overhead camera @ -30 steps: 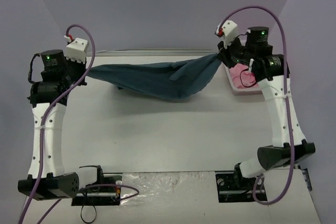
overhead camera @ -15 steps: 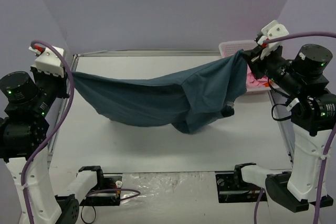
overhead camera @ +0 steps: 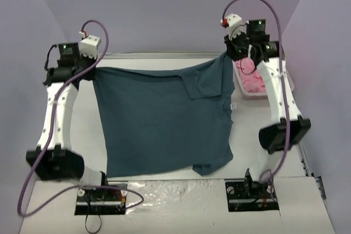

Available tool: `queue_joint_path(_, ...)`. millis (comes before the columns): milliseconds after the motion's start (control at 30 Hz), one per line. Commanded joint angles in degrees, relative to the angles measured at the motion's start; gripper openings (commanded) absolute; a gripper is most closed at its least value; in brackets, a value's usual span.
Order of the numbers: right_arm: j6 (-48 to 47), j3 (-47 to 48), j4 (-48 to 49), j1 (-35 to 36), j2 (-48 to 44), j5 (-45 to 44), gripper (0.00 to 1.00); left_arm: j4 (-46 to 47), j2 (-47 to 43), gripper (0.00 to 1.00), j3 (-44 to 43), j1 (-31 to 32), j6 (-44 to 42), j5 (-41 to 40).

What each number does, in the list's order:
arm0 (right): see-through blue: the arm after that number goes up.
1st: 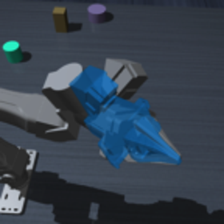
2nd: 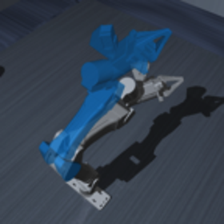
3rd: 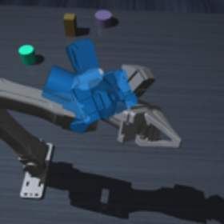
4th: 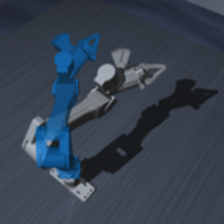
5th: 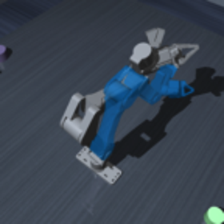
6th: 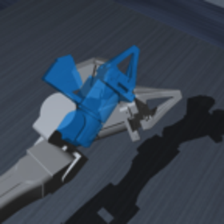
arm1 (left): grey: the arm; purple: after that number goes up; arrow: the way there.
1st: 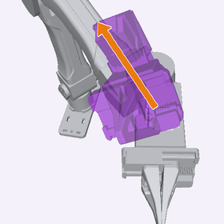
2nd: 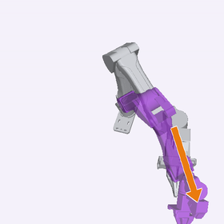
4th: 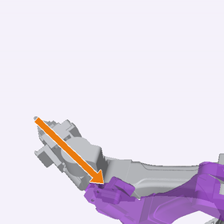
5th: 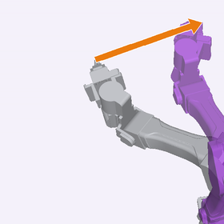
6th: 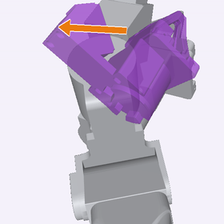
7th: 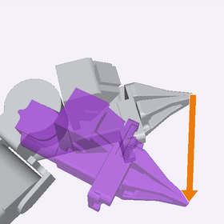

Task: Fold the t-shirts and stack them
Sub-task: Flatten out the tshirt

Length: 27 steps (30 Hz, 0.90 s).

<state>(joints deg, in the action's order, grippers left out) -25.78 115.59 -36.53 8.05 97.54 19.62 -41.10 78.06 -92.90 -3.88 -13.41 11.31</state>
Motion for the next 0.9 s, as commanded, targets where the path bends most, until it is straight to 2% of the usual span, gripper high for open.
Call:
queue_joint_path(0, -0.85, 6.36, 5.16, -1.02, 7.62, -3.27, 0.00, 6.12, 5.50, 0.02, -2.62, -0.43, 0.40, -1.73)
queue_joint_path(67, 0.11, 12.08, 5.07, -1.46, 11.78, -3.88, 0.00, 6.12, 10.32, 0.02, -5.87, -0.43, 0.75, -2.08)
queue_joint_path(100, 0.46, 17.77, 4.98, -1.64, 14.84, -3.80, 0.00, 5.86, 11.83, 0.02, -10.06, -0.34, 1.45, -2.08)
queue_joint_path(200, 2.05, 26.15, 5.07, -1.90, 17.94, -3.79, 0.00, 4.81, 15.36, 0.02, -18.67, -0.08, 2.59, -2.08)
queue_joint_path(233, 2.14, 30.53, 5.16, -1.99, 18.04, -3.97, 0.00, 3.67, 16.15, 0.02, -21.07, 0.01, 2.77, -2.17)
queue_joint_path(300, 2.66, 32.24, 6.90, -1.99, 15.60, -4.58, 0.00, 2.09, 16.42, 0.02, -25.81, 0.36, 3.47, -2.17)
queue_joint_path(367, 3.27, 30.67, 8.66, -2.08, 12.43, -5.02, 0.00, 1.20, 15.02, 0.02, -30.40, 0.54, 4.09, -2.08)
queue_joint_path(500, 3.28, 25.05, 10.25, -2.52, 1.64, -4.24, 0.00, 1.38, 9.49, 0.02, -30.06, 0.72, 4.53, -2.26)
queue_joint_path(633, 2.58, 13.11, 10.96, -2.61, -8.66, -3.71, 0.00, 1.98, -0.24, 0.02, -21.20, 0.80, 4.18, -2.35)
queue_joint_path(667, 2.58, 8.12, 11.04, -2.52, -12.86, -3.71, 0.00, 2.25, -2.11, 0.02, -16.13, 0.72, 4.09, -2.69)
queue_joint_path(767, 2.75, 1.24, 11.04, -2.52, -19.38, -3.71, 0.00, 2.17, -9.23, 0.02, -8.64, 0.72, 4.00, -3.05)
queue_joint_path(867, 3.89, -4.13, 10.87, -2.60, -28.86, -4.32, 0.00, 0.59, -14.51, 0.02, -5.98, 0.80, 4.09, -3.40)
